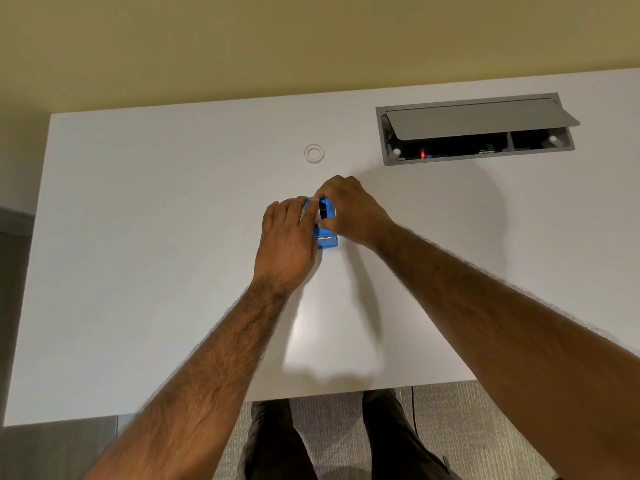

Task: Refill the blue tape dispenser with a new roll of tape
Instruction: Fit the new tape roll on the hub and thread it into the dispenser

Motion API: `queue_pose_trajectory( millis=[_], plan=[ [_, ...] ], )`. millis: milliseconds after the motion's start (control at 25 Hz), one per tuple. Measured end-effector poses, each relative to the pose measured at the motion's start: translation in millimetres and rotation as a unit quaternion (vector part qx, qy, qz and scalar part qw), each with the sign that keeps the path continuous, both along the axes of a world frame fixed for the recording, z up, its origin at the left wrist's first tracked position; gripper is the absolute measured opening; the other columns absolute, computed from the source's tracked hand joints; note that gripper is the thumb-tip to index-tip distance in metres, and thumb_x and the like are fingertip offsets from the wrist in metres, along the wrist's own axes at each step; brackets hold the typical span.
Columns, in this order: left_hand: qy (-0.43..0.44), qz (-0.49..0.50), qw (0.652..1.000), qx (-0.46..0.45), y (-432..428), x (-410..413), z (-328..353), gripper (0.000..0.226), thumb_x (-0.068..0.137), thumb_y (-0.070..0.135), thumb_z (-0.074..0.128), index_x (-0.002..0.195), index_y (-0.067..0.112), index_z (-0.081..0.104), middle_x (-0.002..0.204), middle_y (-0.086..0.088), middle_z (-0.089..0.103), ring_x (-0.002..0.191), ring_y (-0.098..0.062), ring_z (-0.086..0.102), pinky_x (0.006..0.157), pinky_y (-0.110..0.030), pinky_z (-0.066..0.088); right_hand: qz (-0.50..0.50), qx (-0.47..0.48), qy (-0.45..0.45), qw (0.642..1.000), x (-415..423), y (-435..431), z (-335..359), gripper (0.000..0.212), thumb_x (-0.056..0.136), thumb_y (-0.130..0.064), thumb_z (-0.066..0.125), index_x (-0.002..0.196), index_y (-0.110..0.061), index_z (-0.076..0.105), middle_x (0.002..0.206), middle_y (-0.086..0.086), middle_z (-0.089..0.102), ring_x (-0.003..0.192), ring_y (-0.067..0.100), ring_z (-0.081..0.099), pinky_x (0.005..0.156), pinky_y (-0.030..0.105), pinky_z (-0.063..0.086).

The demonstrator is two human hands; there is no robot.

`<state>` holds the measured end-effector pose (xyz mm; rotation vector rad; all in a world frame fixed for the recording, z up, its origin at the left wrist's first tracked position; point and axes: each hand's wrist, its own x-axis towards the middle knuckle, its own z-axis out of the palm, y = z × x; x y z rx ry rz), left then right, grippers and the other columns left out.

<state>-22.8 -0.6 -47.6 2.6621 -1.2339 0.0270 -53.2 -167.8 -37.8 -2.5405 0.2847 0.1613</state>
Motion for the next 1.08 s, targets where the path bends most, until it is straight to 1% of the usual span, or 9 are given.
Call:
queue_pose_trajectory(
  millis=[80,200,280,360,520,680,840,1000,1080],
  plan=[
    [0.013,0.008,1.0,0.004,-2,0,1,0.057,0.084,0.013,0.049,0.141,0.009,0.046,0.131,-0.009,0.056,0.119,-0.029,0.051,0.106,-0.043,0.034,0.01,-0.008,-0.003,1.0,0,-2,1,0.033,0.077,-0.036,0.073,0.101,-0.017,0.062,0.101,0.004,0.062,0.09,0.016,0.051,0.086,0.034,0.05],
    [0.021,0.012,1.0,0.007,-5,0,2,0.056,0.084,0.013,0.049,0.14,0.01,0.046,0.128,-0.007,0.057,0.117,-0.027,0.051,0.106,-0.041,0.034,0.004,0.012,-0.004,1.0,-2,1,-1,0.042,0.077,-0.031,0.074,0.112,-0.017,0.058,0.114,0.003,0.06,0.101,0.019,0.052,0.089,0.035,0.05],
    [0.024,0.011,1.0,0.01,-5,1,3,0.056,0.084,0.013,0.049,0.14,0.011,0.047,0.127,-0.006,0.058,0.117,-0.026,0.051,0.106,-0.04,0.034,-0.009,0.022,-0.018,1.0,-2,5,-2,0.038,0.076,-0.025,0.074,0.109,-0.018,0.056,0.111,0.001,0.06,0.101,0.019,0.051,0.087,0.035,0.051],
    [0.025,0.006,1.0,0.015,-4,2,3,0.057,0.085,0.014,0.049,0.141,0.011,0.046,0.128,-0.006,0.057,0.118,-0.026,0.051,0.107,-0.041,0.034,-0.014,0.022,-0.018,1.0,-1,4,-1,0.032,0.076,-0.024,0.074,0.103,-0.017,0.057,0.107,0.0,0.06,0.097,0.017,0.051,0.085,0.032,0.05],
    [0.024,-0.002,1.0,0.021,1,-2,1,0.059,0.088,0.019,0.044,0.145,0.009,0.04,0.129,-0.008,0.057,0.116,-0.027,0.052,0.107,-0.043,0.035,-0.006,0.02,-0.002,1.0,3,-1,2,0.027,0.077,-0.029,0.074,0.097,-0.017,0.061,0.101,-0.001,0.06,0.096,0.019,0.054,0.089,0.027,0.041],
    [0.024,-0.006,1.0,0.018,7,-9,1,0.057,0.091,0.019,0.037,0.147,0.009,0.038,0.128,-0.009,0.057,0.115,-0.028,0.053,0.106,-0.046,0.036,-0.003,0.02,0.003,1.0,1,-4,5,0.033,0.081,-0.027,0.072,0.108,-0.011,0.065,0.116,0.007,0.063,0.107,0.021,0.054,0.092,0.023,0.032],
    [0.025,-0.017,0.999,0.024,14,-14,3,0.061,0.088,0.016,0.029,0.149,0.011,0.036,0.13,-0.01,0.055,0.117,-0.03,0.051,0.109,-0.049,0.034,-0.006,0.025,0.013,1.0,2,-5,2,0.035,0.083,-0.03,0.069,0.111,-0.011,0.064,0.117,0.007,0.064,0.109,0.022,0.054,0.093,0.024,0.033],
    [0.02,-0.022,0.999,0.015,18,-18,4,0.061,0.088,0.017,0.028,0.147,0.012,0.039,0.132,-0.013,0.055,0.12,-0.032,0.052,0.112,-0.051,0.031,-0.008,0.025,0.017,1.0,0,-5,3,0.034,0.084,-0.024,0.067,0.114,-0.008,0.062,0.119,0.008,0.063,0.11,0.023,0.053,0.093,0.025,0.034],
    [0.02,-0.014,1.0,0.017,17,-19,3,0.06,0.088,0.017,0.028,0.147,0.013,0.039,0.134,-0.013,0.054,0.122,-0.031,0.051,0.112,-0.051,0.03,-0.003,0.023,0.02,1.0,3,-4,2,0.03,0.084,-0.027,0.067,0.108,-0.009,0.063,0.109,0.005,0.064,0.104,0.021,0.054,0.094,0.029,0.039]
  ],
)
